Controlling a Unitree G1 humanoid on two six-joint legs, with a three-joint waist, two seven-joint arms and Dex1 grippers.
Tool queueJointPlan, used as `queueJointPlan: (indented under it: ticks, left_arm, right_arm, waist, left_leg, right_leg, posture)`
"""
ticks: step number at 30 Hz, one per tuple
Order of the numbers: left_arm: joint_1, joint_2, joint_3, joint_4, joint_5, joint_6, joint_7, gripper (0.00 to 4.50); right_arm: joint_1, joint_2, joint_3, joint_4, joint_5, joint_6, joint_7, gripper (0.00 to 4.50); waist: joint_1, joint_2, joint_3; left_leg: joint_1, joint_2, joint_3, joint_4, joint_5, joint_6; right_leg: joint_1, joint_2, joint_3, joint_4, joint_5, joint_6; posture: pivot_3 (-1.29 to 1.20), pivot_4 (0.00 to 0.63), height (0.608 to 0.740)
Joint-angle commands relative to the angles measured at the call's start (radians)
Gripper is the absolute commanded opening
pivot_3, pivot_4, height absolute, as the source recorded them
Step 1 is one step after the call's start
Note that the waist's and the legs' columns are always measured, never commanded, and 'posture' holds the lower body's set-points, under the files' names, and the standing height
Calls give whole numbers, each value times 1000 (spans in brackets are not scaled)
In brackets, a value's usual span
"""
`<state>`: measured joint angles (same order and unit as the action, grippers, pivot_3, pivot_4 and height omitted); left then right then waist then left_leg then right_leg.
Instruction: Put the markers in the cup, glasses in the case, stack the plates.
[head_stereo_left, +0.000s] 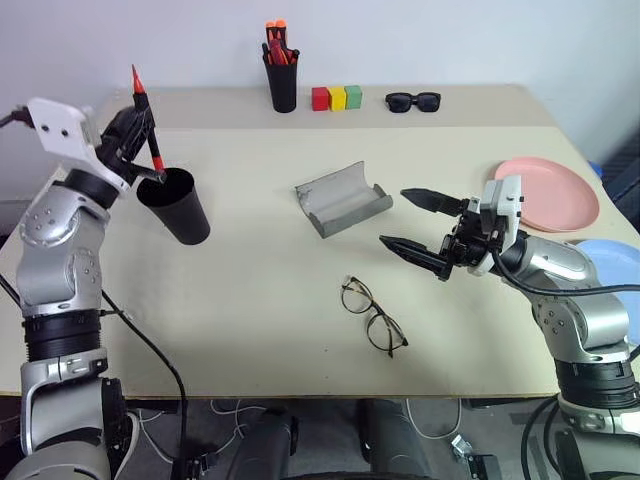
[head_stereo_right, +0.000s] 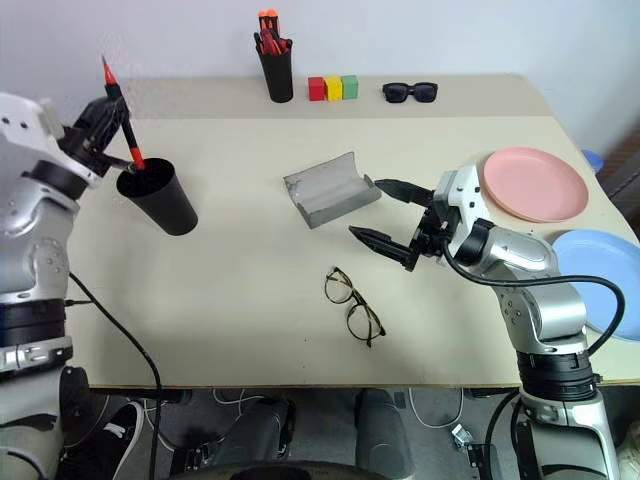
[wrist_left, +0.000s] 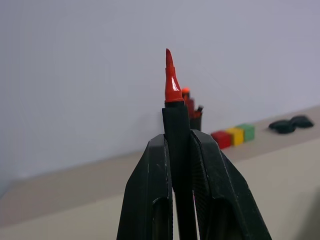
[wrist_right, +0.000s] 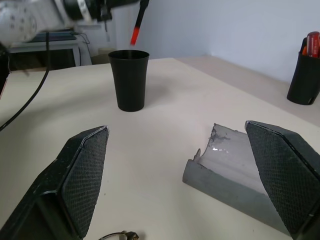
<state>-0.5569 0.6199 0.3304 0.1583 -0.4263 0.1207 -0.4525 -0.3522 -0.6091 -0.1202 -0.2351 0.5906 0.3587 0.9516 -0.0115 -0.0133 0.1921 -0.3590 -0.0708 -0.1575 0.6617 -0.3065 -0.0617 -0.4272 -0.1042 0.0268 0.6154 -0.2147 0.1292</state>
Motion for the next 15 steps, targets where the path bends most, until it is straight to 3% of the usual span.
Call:
queueJointPlan:
  ticks: [1,12,13,15]
  left_arm:
    - [5,-3,37,20,14,-88,-17,46]
    - [57,-24,39,76,24,-144,-48,46]
    - [59,-25,36,72,29,-145,-46,966]
    - [57,-28,34,57,28,-138,-42,1747]
  right_arm:
    - [-15,-8,-8,-21,4,-8,5,4500]
    - [-15,-14,-12,-30,5,1,0,4500]
    - [-15,-14,-13,-30,6,1,0,4500]
    - [-16,-14,-13,-26,5,-1,2,4500]
  waist:
    - [1,0,0]
    - [-1,0,0]
    - [0,0,0]
    - [0,0,0]
  left_leg:
    - [0,0,0,0,0,0]
    - [0,0,0,0,0,1]
    - [0,0,0,0,0,1]
    - [0,0,0,0,0,1]
  right_leg:
    - [0,0,0,0,0,0]
    - [0,0,0,0,0,0]
    - [0,0,0,0,0,0]
    - [0,0,0,0,0,0]
  posture:
    - [0,150,740]
    - [0,150,740]
    - [0,150,740]
    - [0,150,740]
